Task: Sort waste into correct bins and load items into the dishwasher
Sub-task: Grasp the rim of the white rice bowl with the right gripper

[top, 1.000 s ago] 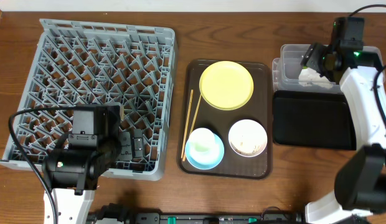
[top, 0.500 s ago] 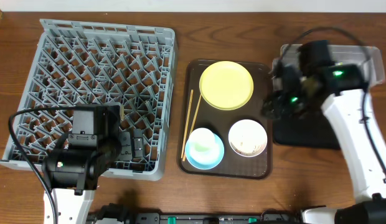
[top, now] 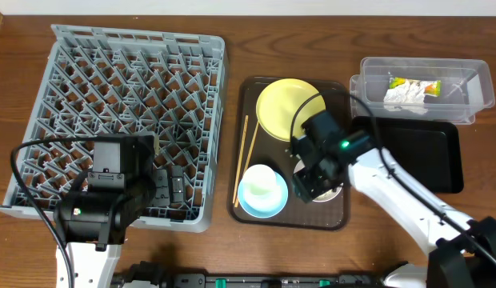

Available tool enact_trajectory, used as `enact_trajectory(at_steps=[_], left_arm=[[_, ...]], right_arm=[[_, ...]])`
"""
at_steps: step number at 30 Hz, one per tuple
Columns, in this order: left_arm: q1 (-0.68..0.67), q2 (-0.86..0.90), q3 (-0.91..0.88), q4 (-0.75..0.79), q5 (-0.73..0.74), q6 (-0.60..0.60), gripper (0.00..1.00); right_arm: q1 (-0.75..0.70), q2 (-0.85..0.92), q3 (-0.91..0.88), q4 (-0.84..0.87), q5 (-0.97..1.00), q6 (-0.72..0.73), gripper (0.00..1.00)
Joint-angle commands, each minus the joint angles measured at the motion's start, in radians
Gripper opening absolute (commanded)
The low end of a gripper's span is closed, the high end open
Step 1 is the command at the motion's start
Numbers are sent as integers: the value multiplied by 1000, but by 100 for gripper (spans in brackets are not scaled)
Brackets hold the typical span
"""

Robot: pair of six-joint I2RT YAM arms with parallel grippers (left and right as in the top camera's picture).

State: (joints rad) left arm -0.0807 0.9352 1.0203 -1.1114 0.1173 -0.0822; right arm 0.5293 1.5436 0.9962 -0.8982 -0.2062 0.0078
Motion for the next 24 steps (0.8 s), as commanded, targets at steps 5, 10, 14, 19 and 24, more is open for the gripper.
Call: enact_trajectory(at_steps=[5,10,14,19,24], left_arm=[[-1,-1,20,-3,2,-9,96],[-1,-1,20,-3,2,-9,96],[-1,-1,20,-3,2,-9,96],[-1,-1,20,-3,2,-9,96],[-1,-1,20,-3,2,-9,97]], right_arm=[[76,1,-115,147,71,93,48],[94,1,-167,198,71,113,40],[94,1,-199,236,72,143,29],[94,1,-204,246,72,145,15],[94,0,-180,259,72,156,6]])
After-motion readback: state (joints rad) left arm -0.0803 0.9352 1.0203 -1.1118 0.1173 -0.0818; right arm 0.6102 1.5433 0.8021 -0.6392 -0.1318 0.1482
